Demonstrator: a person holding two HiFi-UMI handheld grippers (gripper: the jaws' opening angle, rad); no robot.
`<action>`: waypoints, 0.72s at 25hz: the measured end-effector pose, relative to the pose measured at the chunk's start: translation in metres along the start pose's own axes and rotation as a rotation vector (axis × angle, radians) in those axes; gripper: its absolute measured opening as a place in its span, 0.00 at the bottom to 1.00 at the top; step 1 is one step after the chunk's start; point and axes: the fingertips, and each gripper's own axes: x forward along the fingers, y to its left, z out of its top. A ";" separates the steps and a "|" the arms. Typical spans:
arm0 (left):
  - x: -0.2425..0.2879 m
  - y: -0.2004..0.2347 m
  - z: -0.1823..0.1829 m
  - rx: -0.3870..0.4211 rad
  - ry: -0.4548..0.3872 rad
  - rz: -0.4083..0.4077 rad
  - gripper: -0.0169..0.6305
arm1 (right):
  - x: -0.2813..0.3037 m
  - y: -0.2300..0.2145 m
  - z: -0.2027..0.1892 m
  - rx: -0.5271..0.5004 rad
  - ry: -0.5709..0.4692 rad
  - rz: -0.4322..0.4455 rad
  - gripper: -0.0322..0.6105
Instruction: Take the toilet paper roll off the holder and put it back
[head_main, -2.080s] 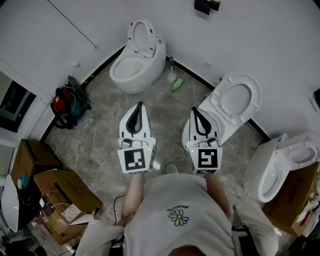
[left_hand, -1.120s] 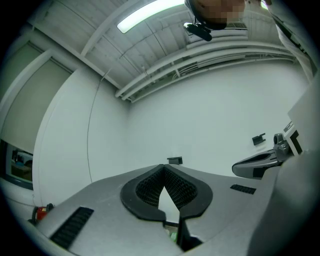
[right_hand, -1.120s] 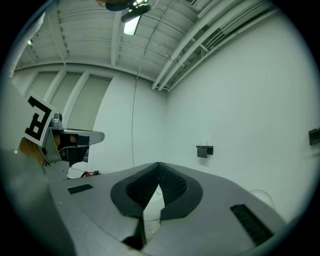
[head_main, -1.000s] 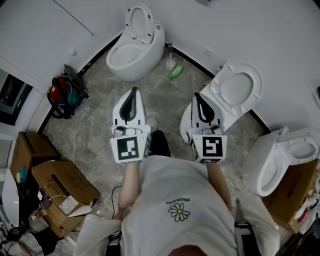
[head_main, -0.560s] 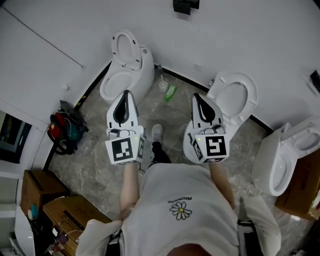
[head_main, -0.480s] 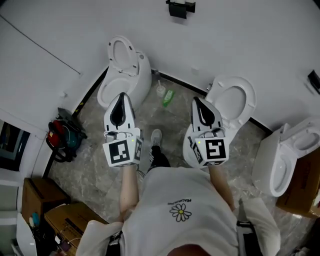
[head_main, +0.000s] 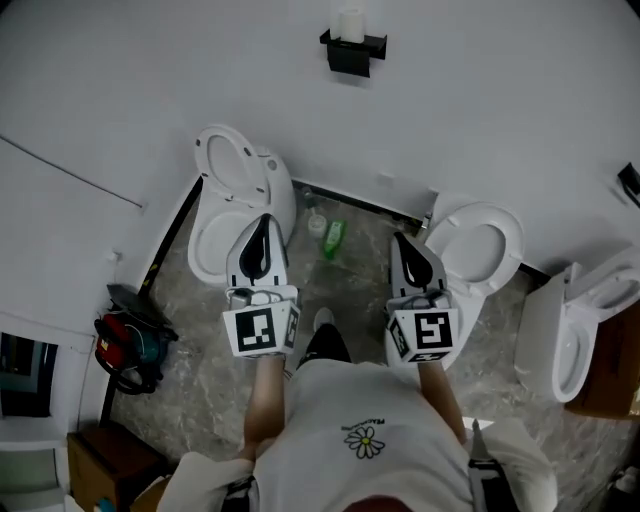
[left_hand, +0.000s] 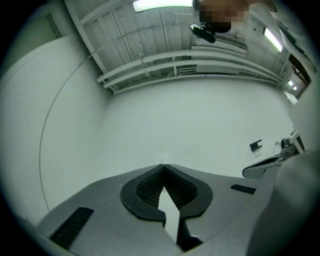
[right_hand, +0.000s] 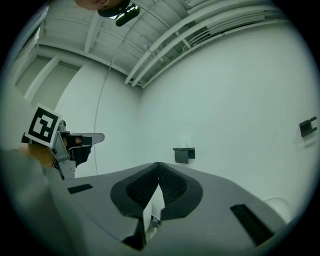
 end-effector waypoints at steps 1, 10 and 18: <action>0.017 0.007 -0.002 -0.007 0.000 -0.022 0.05 | 0.018 0.000 0.002 0.001 0.001 -0.011 0.06; 0.155 0.079 -0.003 -0.037 -0.048 -0.112 0.05 | 0.173 0.000 0.037 -0.023 -0.039 -0.073 0.06; 0.219 0.080 -0.031 -0.086 -0.002 -0.159 0.05 | 0.237 -0.011 0.046 -0.138 -0.058 -0.085 0.06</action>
